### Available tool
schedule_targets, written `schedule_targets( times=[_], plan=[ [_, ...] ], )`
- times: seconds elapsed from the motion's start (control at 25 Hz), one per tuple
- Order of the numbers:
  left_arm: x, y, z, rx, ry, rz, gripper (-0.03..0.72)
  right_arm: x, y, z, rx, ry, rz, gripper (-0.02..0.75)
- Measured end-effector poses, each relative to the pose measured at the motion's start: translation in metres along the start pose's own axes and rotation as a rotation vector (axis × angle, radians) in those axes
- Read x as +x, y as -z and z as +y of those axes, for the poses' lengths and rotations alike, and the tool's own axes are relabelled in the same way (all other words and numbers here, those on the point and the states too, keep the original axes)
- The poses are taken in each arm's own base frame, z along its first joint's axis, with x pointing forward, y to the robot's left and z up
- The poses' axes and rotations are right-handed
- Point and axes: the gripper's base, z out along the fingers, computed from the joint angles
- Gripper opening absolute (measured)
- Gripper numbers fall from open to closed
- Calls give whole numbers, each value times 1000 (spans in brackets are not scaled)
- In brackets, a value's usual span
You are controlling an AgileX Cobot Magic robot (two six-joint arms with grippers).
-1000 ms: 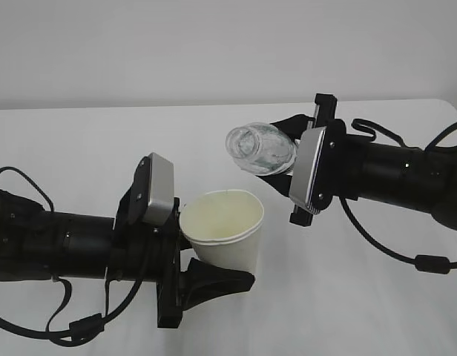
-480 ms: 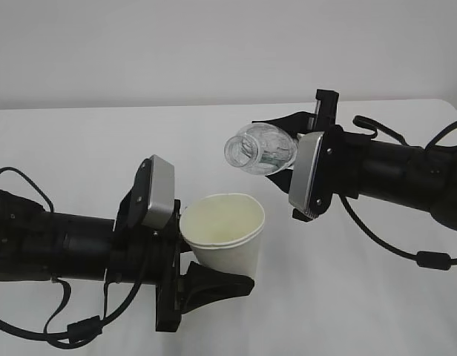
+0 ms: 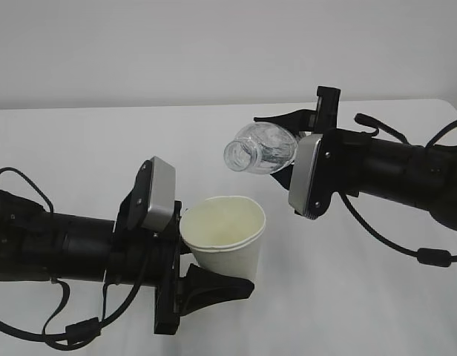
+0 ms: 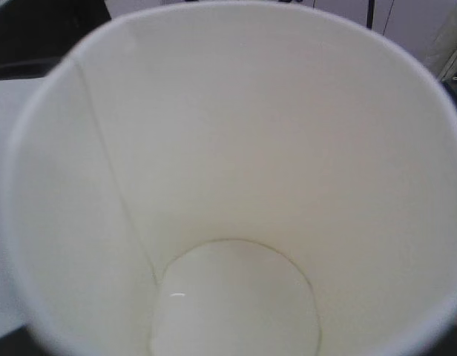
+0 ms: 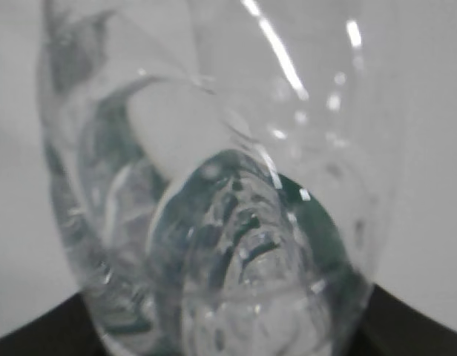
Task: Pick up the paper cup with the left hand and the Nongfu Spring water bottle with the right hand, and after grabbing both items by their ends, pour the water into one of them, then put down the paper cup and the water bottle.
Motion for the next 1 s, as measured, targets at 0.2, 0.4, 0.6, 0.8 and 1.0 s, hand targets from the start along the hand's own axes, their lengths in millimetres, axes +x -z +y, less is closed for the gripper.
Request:
schedule_targets(
  times=[0.2, 0.4, 0.6, 0.8, 1.0],
  plan=[
    [0, 0, 0, 0, 0, 0, 438, 0, 0, 0, 5, 24, -3, 412],
    [0, 0, 0, 0, 0, 0, 438, -3, 0, -3, 34, 41, -34, 412],
    [0, 0, 0, 0, 0, 0, 438, -3, 0, -3, 38, 69, -37, 412],
    [0, 0, 0, 0, 0, 0, 438, -3, 0, -3, 40, 93, -37, 412],
    [0, 0, 0, 0, 0, 0, 438, -3, 0, -3, 43, 131, -37, 412]
  ],
)
